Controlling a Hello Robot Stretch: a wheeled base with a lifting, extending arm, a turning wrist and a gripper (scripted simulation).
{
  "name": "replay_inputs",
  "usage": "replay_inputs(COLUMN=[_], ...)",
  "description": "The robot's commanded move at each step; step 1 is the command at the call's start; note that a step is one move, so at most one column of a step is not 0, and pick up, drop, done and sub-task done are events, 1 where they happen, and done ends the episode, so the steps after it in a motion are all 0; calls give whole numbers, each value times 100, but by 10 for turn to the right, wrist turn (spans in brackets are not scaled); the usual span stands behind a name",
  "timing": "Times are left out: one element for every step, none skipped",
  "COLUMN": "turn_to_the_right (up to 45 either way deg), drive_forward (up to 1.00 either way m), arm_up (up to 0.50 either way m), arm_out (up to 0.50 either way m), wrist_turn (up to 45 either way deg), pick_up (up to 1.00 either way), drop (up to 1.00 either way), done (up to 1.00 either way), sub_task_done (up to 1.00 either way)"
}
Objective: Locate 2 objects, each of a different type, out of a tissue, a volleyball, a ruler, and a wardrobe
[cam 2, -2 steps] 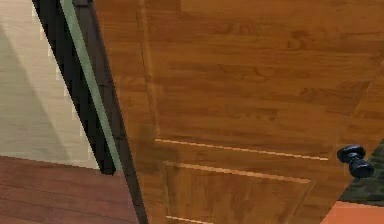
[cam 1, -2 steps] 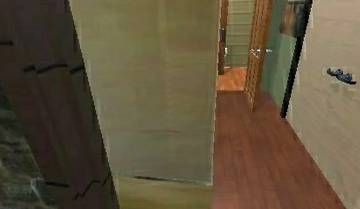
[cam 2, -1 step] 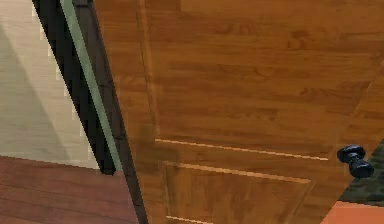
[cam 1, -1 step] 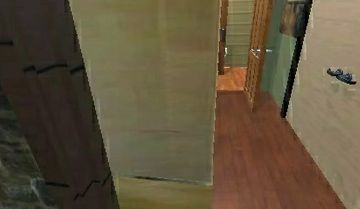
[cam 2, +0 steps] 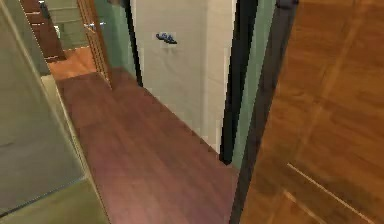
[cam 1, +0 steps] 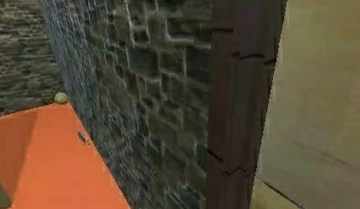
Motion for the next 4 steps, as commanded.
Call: replay_inputs(turn_to_the_right=[-450, -450, -90, 0], drive_forward=[0, 0, 0, 30], arm_up=[0, 0, 0, 0], arm_out=[0, 0, 0, 0], wrist_turn=[0, 0, 0, 0], pick_up=[0, 0, 0, 0], drop=[0, 0, 0, 0], done=[0, 0, 0, 0], sub_task_done=[0, 0, 0, 0])
